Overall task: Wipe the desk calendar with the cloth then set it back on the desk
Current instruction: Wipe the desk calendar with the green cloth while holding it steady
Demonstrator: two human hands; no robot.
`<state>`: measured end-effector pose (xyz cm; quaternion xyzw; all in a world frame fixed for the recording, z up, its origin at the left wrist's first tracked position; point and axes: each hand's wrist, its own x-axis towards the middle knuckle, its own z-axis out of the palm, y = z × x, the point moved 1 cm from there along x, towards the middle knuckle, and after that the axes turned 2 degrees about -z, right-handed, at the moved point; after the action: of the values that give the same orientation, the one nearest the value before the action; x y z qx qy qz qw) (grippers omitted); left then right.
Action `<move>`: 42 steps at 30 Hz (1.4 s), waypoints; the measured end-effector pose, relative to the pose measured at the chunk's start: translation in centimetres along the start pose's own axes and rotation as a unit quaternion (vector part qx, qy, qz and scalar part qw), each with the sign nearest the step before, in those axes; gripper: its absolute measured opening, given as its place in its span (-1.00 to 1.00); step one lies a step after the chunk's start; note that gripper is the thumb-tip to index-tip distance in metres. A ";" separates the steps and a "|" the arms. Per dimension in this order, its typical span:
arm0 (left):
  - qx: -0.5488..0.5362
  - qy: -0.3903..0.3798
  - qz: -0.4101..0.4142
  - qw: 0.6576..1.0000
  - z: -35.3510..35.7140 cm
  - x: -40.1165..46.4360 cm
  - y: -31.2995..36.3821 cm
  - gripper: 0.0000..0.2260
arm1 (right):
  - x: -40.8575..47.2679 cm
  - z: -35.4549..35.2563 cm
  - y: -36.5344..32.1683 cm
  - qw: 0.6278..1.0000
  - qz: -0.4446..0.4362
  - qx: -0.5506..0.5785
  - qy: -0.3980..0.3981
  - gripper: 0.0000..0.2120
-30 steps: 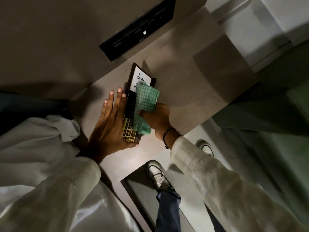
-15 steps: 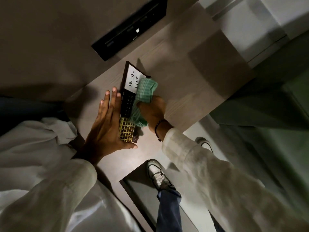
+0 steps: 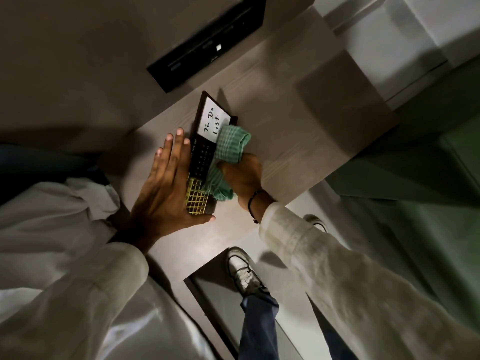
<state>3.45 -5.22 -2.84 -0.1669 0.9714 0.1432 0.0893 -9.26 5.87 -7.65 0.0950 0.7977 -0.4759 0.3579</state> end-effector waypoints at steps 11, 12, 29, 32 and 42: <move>-0.027 -0.007 -0.024 0.999 1.0 0.8 0.3 0.33 | 0.3 1.2 -1.4 0.999 -0.026 0.039 0.003 -0.83; -0.028 -0.004 -0.023 0.999 1.1 0.8 0.2 0.31 | 0.1 1.5 -1.5 0.998 -0.051 0.034 0.009 -0.84; -0.025 0.012 -0.002 1.000 1.1 0.8 0.1 0.30 | -0.1 0.4 -1.7 0.999 -0.038 -0.011 0.024 -0.84; -0.026 0.016 0.000 1.000 1.3 0.8 0.1 0.29 | 0.0 0.5 -2.4 0.996 -0.073 -0.037 0.028 -0.85; -0.030 0.002 -0.015 0.999 1.2 1.0 0.1 0.33 | -0.1 0.2 -0.8 0.995 -0.080 -0.057 0.004 -0.84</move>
<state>2.66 -5.10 -4.19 -0.1843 0.9642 0.1707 0.0848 -9.51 5.31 -7.09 0.0122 0.8299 -0.4565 0.3205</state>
